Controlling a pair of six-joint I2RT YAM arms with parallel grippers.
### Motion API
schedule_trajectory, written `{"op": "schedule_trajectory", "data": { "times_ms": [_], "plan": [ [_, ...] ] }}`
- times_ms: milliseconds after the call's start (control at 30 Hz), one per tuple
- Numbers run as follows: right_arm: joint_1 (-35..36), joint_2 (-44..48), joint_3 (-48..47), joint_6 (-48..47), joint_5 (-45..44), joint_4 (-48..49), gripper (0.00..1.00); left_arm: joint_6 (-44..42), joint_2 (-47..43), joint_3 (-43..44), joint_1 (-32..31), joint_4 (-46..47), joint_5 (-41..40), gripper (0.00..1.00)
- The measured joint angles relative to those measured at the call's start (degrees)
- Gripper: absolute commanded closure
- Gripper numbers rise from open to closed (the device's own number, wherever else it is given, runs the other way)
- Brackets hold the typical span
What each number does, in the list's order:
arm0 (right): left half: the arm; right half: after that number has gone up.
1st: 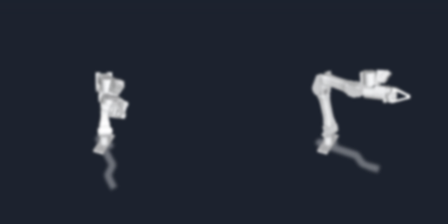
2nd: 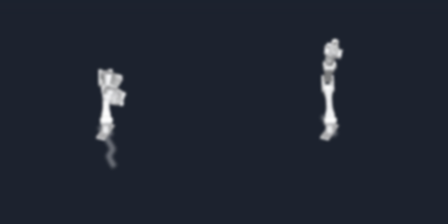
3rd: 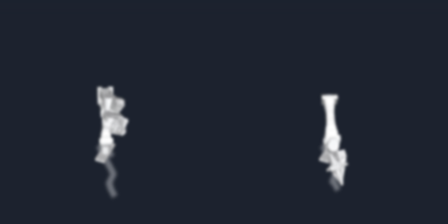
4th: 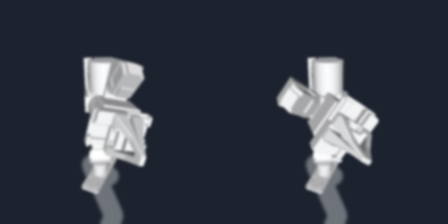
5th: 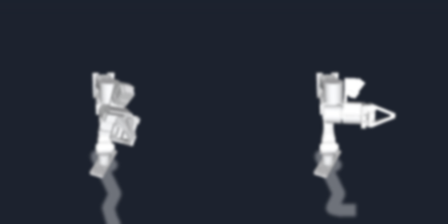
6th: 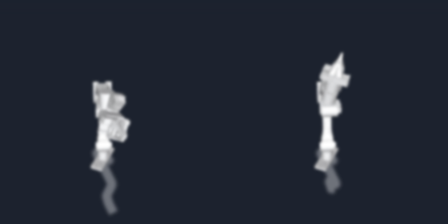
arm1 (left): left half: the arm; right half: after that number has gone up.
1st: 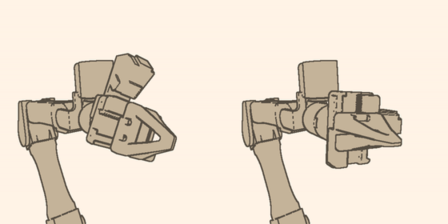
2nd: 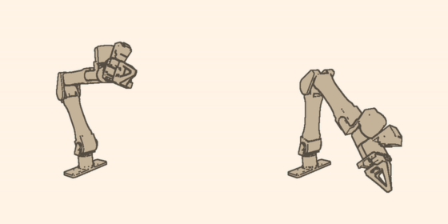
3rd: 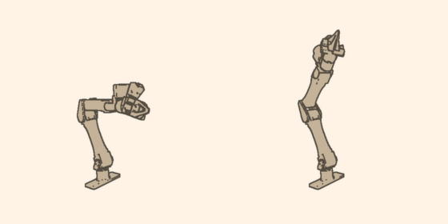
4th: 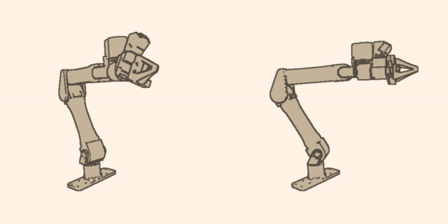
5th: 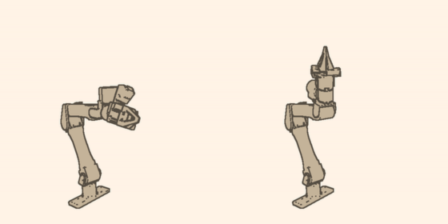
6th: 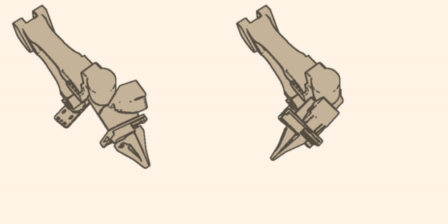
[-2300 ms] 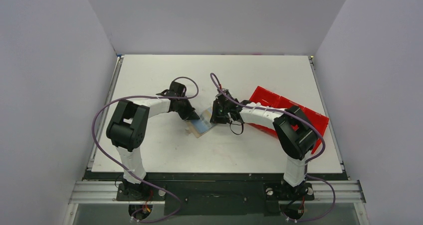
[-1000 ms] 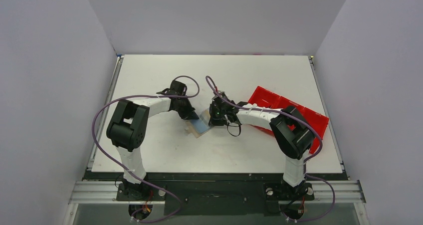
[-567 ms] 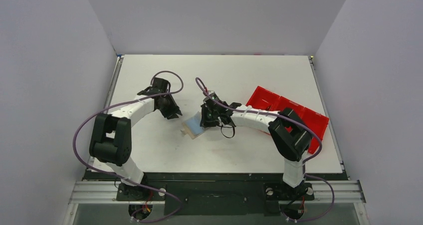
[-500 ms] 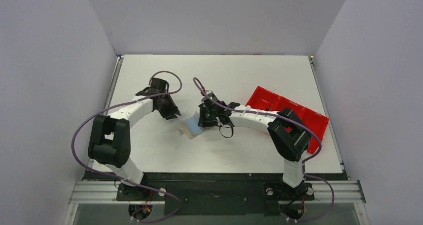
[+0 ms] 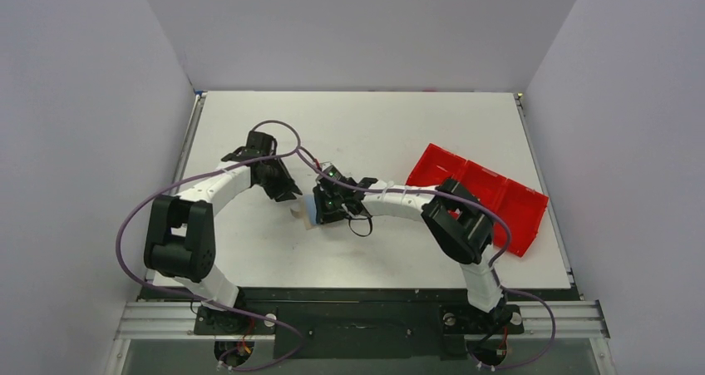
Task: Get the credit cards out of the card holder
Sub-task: Remove the credit card from the card holder.
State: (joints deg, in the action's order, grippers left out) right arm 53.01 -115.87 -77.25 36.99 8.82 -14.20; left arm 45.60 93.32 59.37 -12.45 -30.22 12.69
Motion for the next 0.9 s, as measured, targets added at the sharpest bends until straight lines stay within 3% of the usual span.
{"op": "schedule_trajectory", "data": {
  "times_ms": [167, 367, 733, 900],
  "plan": [
    [0.59, -0.42, -0.90, -0.59, -0.50, -0.57, 0.64, 0.07, -1.20, -0.20, 0.55, -0.02, 0.22, 0.76],
    [0.90, -0.42, -2.10, -1.31, -0.72, -0.98, 0.52, -0.02, -2.14, -0.33, 0.63, -0.39, 1.16, 0.76],
    [0.96, 0.42, -2.25, -1.88, -1.36, -2.40, 0.48, 0.00, -2.05, 0.28, 0.52, -0.44, 5.75, 0.76],
    [0.15, 5.42, -0.50, -1.90, -2.60, -2.69, 0.51, 0.20, -0.28, 2.40, -0.59, 0.04, 7.13, 0.76]
  ]
}}
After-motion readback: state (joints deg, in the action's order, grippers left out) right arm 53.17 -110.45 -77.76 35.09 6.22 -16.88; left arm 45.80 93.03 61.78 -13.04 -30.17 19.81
